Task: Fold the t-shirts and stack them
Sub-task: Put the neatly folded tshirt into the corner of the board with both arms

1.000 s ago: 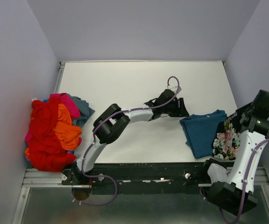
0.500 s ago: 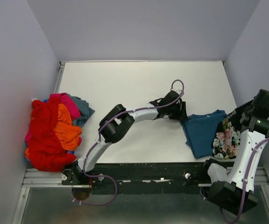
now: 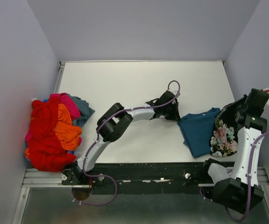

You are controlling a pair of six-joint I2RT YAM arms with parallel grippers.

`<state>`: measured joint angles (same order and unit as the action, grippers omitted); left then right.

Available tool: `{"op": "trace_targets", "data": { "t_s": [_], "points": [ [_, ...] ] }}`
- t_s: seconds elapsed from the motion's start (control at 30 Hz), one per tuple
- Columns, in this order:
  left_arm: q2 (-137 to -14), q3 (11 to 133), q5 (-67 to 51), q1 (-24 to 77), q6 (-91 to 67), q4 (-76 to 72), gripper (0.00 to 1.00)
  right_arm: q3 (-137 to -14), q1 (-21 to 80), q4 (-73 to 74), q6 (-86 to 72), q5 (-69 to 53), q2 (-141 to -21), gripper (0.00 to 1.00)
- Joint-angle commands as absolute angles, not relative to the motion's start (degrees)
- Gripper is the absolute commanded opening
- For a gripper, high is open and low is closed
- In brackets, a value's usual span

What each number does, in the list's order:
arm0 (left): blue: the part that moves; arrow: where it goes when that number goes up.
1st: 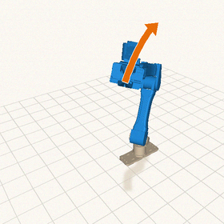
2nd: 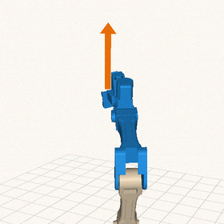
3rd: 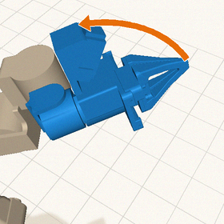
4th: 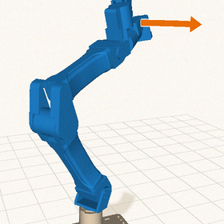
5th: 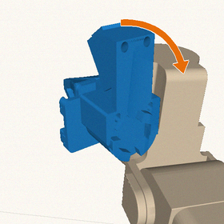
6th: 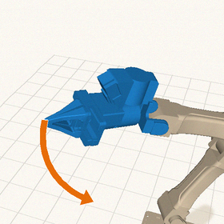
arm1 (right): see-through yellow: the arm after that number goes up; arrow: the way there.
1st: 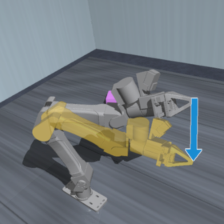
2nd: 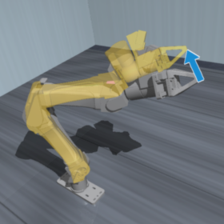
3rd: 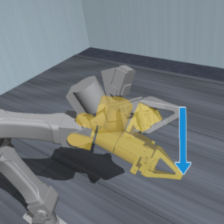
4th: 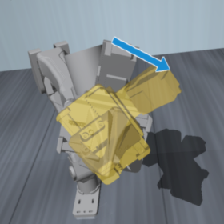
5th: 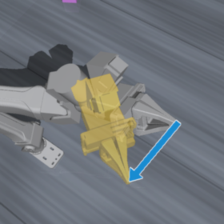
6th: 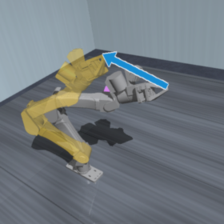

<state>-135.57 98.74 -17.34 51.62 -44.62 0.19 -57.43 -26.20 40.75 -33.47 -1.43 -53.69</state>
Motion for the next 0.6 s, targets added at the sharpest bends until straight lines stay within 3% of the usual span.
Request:
{"op": "trace_targets", "data": {
  "t_s": [0.0, 0.2, 0.57],
  "points": [
    [-131.67, 91.16, -16.26, 46.68, -42.45, 3.08, 0.00, -56.60, -19.71, 35.42, -36.91, -4.05, -55.45, 0.01],
    [-126.14, 81.76, -16.26, 42.90, -42.45, 0.35, 0.00, -56.51, -6.00, 30.86, -43.05, -2.38, -61.16, 0.01],
    [-108.47, 58.99, -9.15, 29.98, -39.56, -0.71, 0.00, -69.94, 23.09, 25.23, -52.99, 2.99, -79.00, 0.01]
  ]
}}
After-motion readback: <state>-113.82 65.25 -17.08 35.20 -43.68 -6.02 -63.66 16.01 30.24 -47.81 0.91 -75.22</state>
